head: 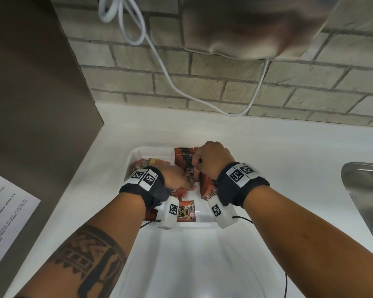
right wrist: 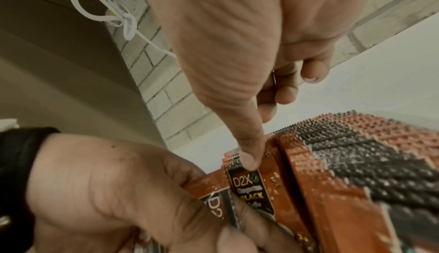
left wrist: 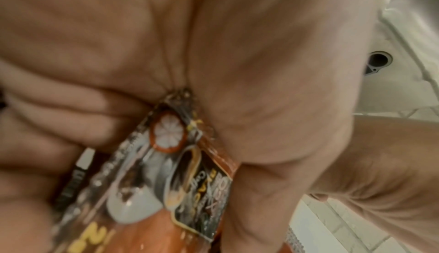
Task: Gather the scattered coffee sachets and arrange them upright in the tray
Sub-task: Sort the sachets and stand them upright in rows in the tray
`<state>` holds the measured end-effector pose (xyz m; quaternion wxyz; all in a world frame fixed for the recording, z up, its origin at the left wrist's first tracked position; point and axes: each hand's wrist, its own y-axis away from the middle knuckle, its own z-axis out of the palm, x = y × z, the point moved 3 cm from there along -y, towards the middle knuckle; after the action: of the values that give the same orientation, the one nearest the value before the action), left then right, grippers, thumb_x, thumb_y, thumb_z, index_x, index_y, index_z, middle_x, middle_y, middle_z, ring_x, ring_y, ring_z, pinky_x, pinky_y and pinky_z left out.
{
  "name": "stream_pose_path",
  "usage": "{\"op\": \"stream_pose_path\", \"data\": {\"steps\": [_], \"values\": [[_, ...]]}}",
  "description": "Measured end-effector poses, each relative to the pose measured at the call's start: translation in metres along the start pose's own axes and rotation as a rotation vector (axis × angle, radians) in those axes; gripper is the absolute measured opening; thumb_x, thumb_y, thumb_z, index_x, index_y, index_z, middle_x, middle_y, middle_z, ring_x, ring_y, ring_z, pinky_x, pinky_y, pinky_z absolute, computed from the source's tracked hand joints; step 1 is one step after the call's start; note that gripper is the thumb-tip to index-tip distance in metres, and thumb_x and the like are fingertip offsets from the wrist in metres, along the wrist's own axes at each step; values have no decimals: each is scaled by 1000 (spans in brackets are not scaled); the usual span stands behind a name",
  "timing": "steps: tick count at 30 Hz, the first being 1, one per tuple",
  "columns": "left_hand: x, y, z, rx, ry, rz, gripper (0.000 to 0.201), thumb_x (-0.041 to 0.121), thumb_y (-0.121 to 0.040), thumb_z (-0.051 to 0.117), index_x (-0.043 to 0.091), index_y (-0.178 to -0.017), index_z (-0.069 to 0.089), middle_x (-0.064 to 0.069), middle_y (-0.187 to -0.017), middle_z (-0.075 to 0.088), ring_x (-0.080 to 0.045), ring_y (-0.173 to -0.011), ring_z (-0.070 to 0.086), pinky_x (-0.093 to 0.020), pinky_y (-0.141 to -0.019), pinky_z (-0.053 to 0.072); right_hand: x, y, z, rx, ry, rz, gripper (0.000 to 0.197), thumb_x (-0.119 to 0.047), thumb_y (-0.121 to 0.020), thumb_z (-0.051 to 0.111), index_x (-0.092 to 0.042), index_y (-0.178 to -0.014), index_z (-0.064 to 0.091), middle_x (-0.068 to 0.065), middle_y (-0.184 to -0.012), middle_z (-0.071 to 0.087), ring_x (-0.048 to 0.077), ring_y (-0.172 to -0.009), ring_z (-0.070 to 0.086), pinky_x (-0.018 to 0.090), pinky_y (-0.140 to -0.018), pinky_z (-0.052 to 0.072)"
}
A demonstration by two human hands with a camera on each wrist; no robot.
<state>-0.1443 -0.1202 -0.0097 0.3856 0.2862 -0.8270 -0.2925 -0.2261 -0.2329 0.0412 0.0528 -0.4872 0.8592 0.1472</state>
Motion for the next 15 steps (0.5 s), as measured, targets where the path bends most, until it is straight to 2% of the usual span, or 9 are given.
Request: {"op": "stream_pose_path", "data": {"steps": [2,4,6,11,15], "values": [[1,0,0,-3,-6,1,67,62,-72,65,19,-124,66,-6,-111,73,-26,-108,66,-46,-103,49,0,2,-2,13,-32,-1,13,-26,-83,68,-23,-94,75,-5,-96,63,19,-96,60,33,-82,51],[1,1,0,1,-17,7,55,56,-85,65,19,-126,65,-6,-114,72,-25,-110,65,-45,-104,48,-1,5,-5,22,-76,-13,10,-21,-85,68,-26,-88,76,-15,-81,54,14,-91,57,29,-77,45],[0,0,0,6,25,11,50,50,-89,66,16,-126,66,-9,-113,73,-28,-110,66,-46,-103,49,-1,8,-7,26,-101,-30,12,-19,-85,68,-28,-85,76,-20,-74,46,13,-88,55,27,-75,41],[1,4,-1,11,39,37,45,48,-90,66,16,-122,69,-7,-112,73,-28,-109,66,-46,-103,50,0,12,-10,34,-171,-27,21,-12,-83,66,-31,-77,74,-21,-72,51,11,-84,58,26,-73,42],[2,13,-2,5,103,80,33,40,-91,68,14,-109,74,-3,-98,78,-22,-90,70,-43,-100,53,2,15,-15,37,-217,-18,23,-10,-83,64,-29,-79,77,-21,-75,56,12,-86,61,29,-82,51]]}}
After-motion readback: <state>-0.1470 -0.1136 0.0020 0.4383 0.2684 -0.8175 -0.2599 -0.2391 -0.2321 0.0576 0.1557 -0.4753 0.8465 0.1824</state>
